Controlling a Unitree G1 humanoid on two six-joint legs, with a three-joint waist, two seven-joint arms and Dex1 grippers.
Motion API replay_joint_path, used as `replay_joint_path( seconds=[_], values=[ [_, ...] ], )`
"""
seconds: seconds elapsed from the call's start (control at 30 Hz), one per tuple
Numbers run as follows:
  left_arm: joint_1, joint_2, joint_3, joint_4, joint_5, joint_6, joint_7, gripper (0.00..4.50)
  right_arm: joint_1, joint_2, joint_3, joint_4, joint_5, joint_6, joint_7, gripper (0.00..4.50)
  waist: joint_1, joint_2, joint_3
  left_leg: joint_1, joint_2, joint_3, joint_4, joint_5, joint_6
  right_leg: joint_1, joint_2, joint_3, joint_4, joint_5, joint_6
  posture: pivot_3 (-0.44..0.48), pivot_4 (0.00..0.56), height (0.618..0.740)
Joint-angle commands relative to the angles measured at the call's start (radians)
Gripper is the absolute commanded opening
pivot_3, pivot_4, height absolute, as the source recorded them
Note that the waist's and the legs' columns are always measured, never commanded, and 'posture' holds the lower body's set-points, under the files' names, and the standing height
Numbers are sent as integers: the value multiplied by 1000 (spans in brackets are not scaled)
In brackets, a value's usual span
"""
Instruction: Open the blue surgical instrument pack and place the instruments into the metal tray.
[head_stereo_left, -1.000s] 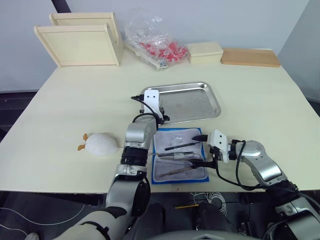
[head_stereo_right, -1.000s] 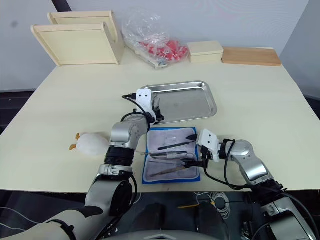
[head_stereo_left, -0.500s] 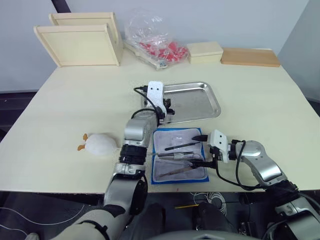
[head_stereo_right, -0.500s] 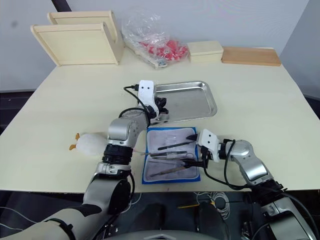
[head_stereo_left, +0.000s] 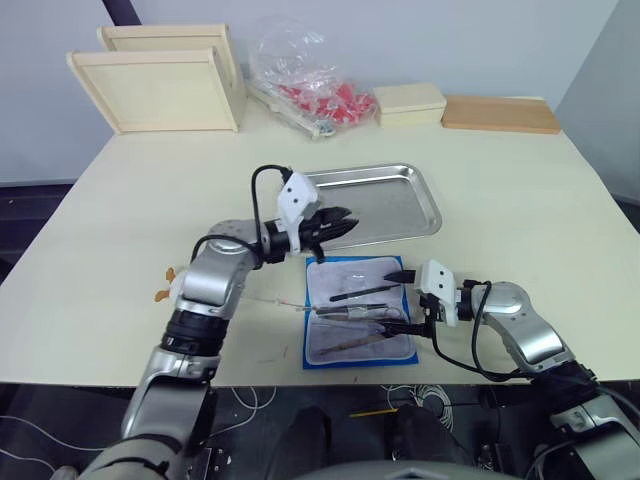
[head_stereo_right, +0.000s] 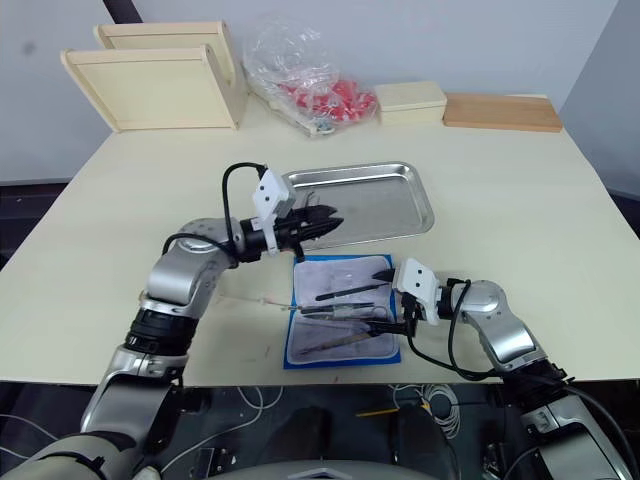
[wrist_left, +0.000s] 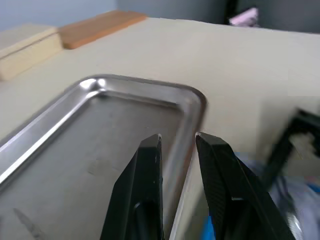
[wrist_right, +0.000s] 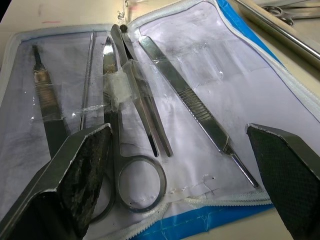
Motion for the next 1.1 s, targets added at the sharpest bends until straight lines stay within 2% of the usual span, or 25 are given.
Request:
replay_joint_path(
  seconds=[0.03, 0.13, 0.3, 0.4, 0.5, 0.57, 0.6, 0.73, 0.87, 1.1],
  values=[
    [23, 71, 17, -42, -24, -91, -112, 1128, 78, -31, 66, 101, -105, 50, -19, 4500, 1, 0, 0, 0, 0, 0, -1, 0, 0, 0, 0, 0, 0, 0, 0, 0, 150, 740],
    [30, 123, 28, -10, -26, -164, -187, 1128, 80, -31, 67, 100, -107, 50, -20, 4500, 3, 0, 0, 0, 0, -1, -1, 0, 0, 0, 0, -1, -1, 0, 0, 0, 150, 740],
    [55, 209, 60, 2, -103, -179, -347, 1128, 78, -32, 66, 105, -107, 49, -18, 4500, 1, 1, 0, 0, 0, -2, -3, 0, 0, 0, -1, 1, -3, 0, -1, 0, 150, 740],
    [82, 252, 66, -14, -132, -180, -424, 1899, 76, -33, 66, 111, -108, 45, -15, 4500, 1, 1, 0, 0, 0, -2, -5, 0, 1, 0, -1, 0, -5, 0, -1, 0, 150, 740],
    [120, 311, 76, -45, -193, -179, -556, 3493, 73, -33, 67, 116, -110, 40, -13, 4500, 0, 2, 1, 0, 1, -1, -8, 0, 1, -1, -1, 0, -6, 0, -1, 0, 150, 740],
    [139, 347, 75, -55, -217, -183, -615, 4269, 70, -33, 67, 120, -111, 38, -12, 4500, 0, 2, 1, 0, 1, -1, -8, 0, 1, -1, 0, 0, -7, 0, -1, 0, 150, 740],
    [146, 366, 72, -63, -235, -176, -626, 4398, 68, -32, 68, 120, -112, 38, -12, 4500, 1, 2, 1, 0, 1, -1, -8, 0, 1, -1, 0, 0, -7, 0, -1, 0, 150, 740],
    [182, 461, 50, -87, -285, -205, -630, 4398, 66, -30, 69, 118, -110, 40, -14, 4500, 1, 2, 1, 0, 2, -3, -9, 0, 1, -1, -2, 0, -8, 0, -1, 0, 150, 740],
    [197, 516, 59, -87, -313, -216, -630, 4398, 71, -34, 68, 115, -110, 38, -13, 4500, 2, 2, 1, 0, 2, -3, -10, 0, 1, -2, -3, 0, -9, 0, -1, 0, 150, 740],
    [211, 561, 56, -75, -318, -243, -630, 4398, 71, -37, 66, 119, -110, 36, -11, 4500, 2, 2, 1, 0, 3, -3, -11, 0, 1, -2, -2, 0, -10, 0, -1, 0, 150, 740]
  ],
)
